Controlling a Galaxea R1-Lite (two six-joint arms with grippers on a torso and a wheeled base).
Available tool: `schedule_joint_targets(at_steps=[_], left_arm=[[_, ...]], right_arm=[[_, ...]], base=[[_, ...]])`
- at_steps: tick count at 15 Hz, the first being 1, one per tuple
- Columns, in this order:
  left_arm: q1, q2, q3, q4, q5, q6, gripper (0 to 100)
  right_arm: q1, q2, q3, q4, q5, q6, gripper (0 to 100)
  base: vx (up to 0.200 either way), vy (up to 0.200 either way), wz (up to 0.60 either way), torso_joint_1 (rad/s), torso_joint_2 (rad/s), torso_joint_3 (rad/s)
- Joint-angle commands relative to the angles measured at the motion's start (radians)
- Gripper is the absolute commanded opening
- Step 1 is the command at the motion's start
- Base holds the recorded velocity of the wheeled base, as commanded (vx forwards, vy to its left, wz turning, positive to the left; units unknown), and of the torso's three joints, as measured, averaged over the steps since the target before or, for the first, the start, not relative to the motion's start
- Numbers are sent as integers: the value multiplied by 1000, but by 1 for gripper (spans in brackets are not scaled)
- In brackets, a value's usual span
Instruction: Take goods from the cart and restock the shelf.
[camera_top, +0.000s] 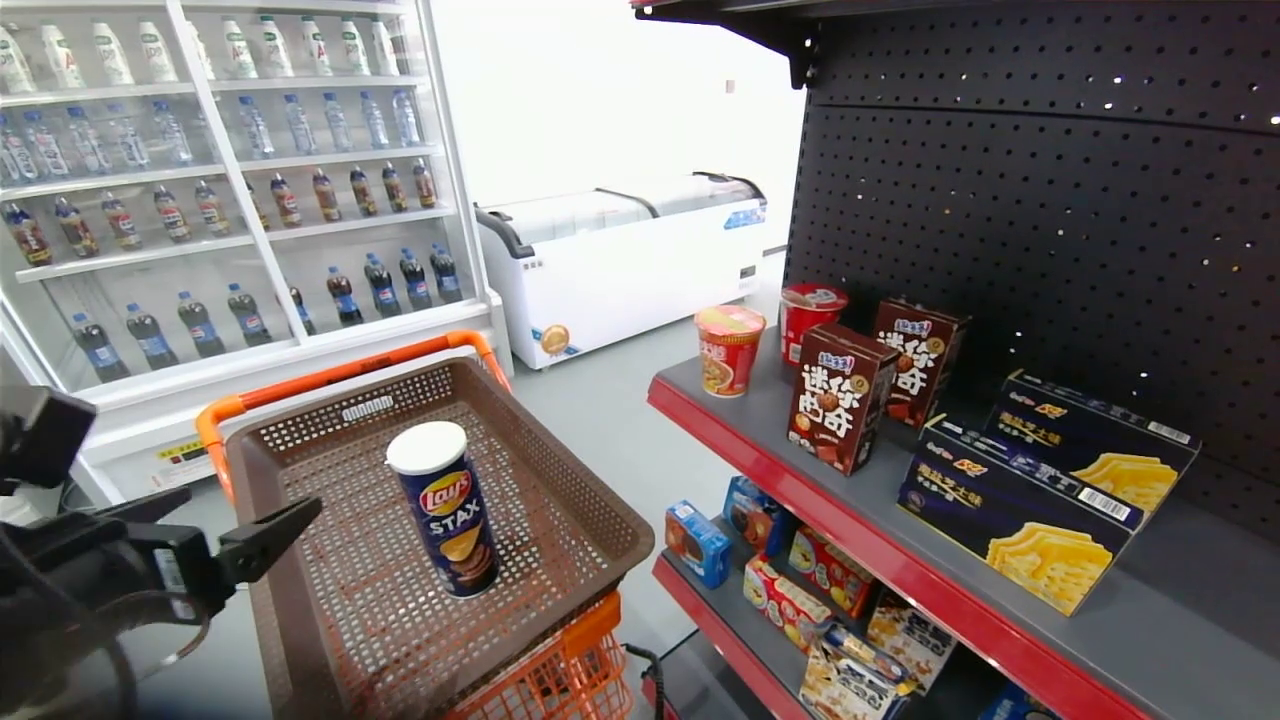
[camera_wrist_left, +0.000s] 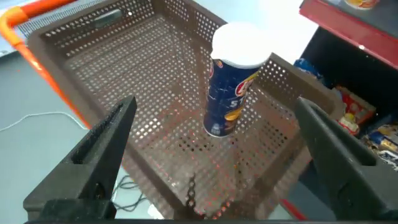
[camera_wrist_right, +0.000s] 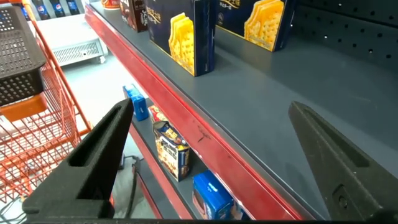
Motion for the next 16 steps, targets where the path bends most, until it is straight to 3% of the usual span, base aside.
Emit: schedule_joint_targets(at_steps=[1,6,16], left_arm=[[-4,375,97,-275,-7,-11,100],[-7,632,96,-561,-38,-6,100],[-58,873,66,-849,-39,-3,100]], right_arm=[[0,0,0,0,0,0,100],[0,0,0,0,0,0,100],[0,0,0,0,0,0,100]], base=[[0,0,0,0,0,0],[0,0,0,0,0,0],[0,0,0,0,0,0]])
